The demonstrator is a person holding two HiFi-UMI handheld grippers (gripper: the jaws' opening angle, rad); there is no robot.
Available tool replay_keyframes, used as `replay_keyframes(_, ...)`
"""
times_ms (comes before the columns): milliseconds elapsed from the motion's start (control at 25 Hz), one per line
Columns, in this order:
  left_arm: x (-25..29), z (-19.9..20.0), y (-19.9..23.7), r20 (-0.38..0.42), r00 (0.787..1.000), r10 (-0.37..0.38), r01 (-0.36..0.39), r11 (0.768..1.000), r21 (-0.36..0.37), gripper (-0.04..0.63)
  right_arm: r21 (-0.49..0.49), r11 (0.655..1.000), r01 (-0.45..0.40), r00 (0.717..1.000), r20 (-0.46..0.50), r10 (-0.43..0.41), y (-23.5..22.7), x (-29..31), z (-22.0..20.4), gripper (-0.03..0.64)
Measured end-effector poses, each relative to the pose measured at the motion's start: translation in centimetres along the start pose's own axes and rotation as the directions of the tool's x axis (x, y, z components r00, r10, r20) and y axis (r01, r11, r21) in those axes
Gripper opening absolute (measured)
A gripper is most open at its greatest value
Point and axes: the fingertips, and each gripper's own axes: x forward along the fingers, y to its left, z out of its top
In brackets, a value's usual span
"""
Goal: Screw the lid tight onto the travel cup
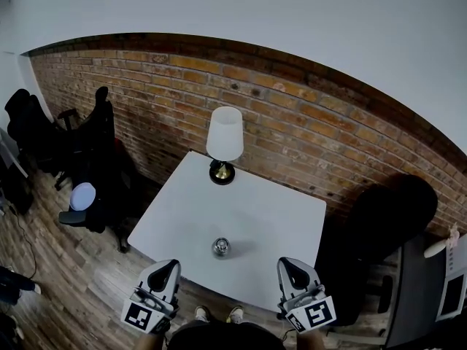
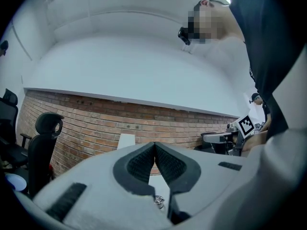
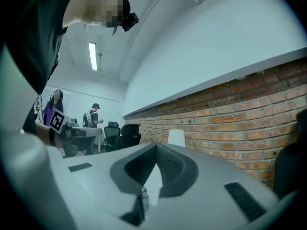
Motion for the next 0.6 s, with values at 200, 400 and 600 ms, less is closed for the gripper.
replay_keyframes(200, 0.4, 0.8, -0.3, 0.041, 0.999, -0.025, 0.025, 1.000, 0.002, 0.025, -0.003, 1.000, 0.001, 1.000, -0.014, -0.001, 0.5, -0.1, -0.3, 0.012)
replay_keyframes(400, -0.7, -1.5, 0.3, -0.042, 0.999, 0.005, -0.006, 1.000, -0.029, 0.025, 0.001, 1.000, 0.000, 1.000, -0.026, 0.000, 0.9, 0.0, -0.7, 0.012)
replay_keyframes(600, -0.3, 0.1, 0.1, 0.017, 1.000, -0.008, 0.009, 1.000, -0.010, 0.025, -0.003, 1.000, -0.005, 1.000, -0.026, 0.005, 1.0, 0.0, -0.6, 0.012)
